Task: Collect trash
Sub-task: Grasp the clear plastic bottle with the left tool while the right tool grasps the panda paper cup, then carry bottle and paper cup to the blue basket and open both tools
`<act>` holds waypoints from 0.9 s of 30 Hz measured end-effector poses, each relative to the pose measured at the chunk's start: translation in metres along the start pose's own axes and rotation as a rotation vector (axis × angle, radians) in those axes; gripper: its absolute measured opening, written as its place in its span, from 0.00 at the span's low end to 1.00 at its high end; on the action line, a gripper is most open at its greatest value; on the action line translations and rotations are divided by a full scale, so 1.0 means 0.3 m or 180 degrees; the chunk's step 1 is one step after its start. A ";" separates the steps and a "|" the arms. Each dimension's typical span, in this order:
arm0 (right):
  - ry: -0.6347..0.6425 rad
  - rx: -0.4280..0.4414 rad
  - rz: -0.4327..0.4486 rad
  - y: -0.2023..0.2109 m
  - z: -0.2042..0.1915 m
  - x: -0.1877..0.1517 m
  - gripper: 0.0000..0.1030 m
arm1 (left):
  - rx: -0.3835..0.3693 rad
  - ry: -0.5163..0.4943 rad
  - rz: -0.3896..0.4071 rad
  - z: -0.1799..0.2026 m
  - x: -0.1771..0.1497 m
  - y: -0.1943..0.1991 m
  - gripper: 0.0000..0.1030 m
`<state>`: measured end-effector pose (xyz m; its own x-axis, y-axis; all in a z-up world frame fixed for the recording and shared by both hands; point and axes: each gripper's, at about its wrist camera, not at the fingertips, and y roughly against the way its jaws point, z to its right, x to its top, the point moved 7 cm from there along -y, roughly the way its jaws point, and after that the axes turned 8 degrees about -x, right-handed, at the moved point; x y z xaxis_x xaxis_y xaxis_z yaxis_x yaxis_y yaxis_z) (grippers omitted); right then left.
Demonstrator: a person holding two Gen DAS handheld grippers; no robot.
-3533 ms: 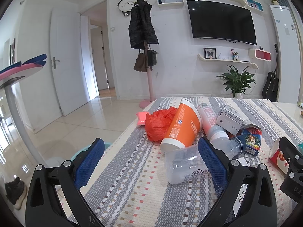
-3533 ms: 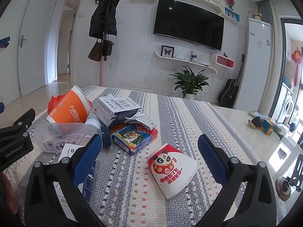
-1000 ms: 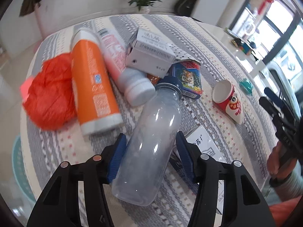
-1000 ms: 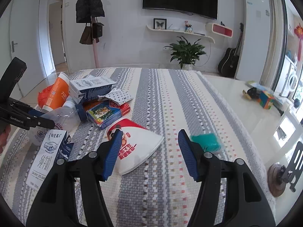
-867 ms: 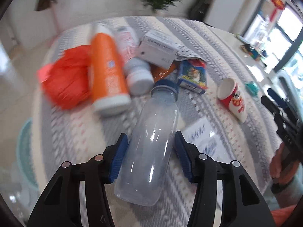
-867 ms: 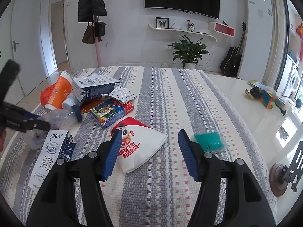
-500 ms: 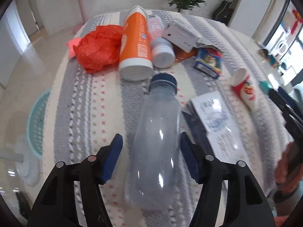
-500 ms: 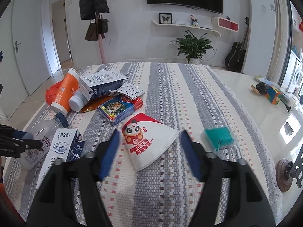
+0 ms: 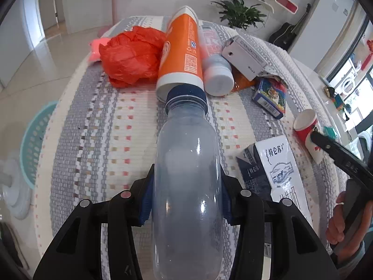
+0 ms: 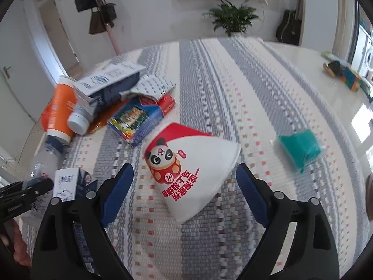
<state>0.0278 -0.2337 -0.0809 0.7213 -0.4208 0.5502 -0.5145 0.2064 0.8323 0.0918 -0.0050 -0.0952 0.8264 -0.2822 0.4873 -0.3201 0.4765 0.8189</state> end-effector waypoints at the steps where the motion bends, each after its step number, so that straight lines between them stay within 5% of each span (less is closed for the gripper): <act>1: -0.0049 0.0034 -0.0074 -0.021 -0.002 -0.001 0.84 | -0.0033 0.0007 0.0016 0.001 0.001 0.003 0.44; 7: -0.0211 0.0186 -0.0192 -0.078 -0.031 0.050 0.84 | -0.0097 -0.0046 0.0135 0.012 0.019 0.029 0.44; 11: -0.0178 0.0025 -0.0206 -0.098 -0.061 0.071 0.84 | -0.0133 -0.0040 0.0197 0.003 0.032 0.067 0.44; 12: -0.0157 -0.0007 -0.0212 -0.098 -0.065 0.070 0.78 | -0.0133 -0.0033 0.0213 -0.002 0.035 0.077 0.44; 16: -0.0005 -0.0117 0.0094 -0.003 -0.110 0.087 0.76 | -0.0128 0.0021 0.0358 -0.037 0.055 0.146 0.44; 21: 0.0576 0.0073 0.0643 0.224 -0.374 0.178 0.76 | -0.0113 0.0170 0.0679 -0.156 0.104 0.307 0.44; 27: 0.1172 0.0695 0.0812 0.378 -0.832 0.213 0.76 | 0.0171 0.0609 0.1023 -0.484 0.153 0.493 0.44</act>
<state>0.1313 -0.0168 0.0656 0.6554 -0.0329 0.7546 -0.7526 0.0558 0.6561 0.1496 0.1733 0.0042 0.7499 0.0377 0.6605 -0.5967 0.4696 0.6507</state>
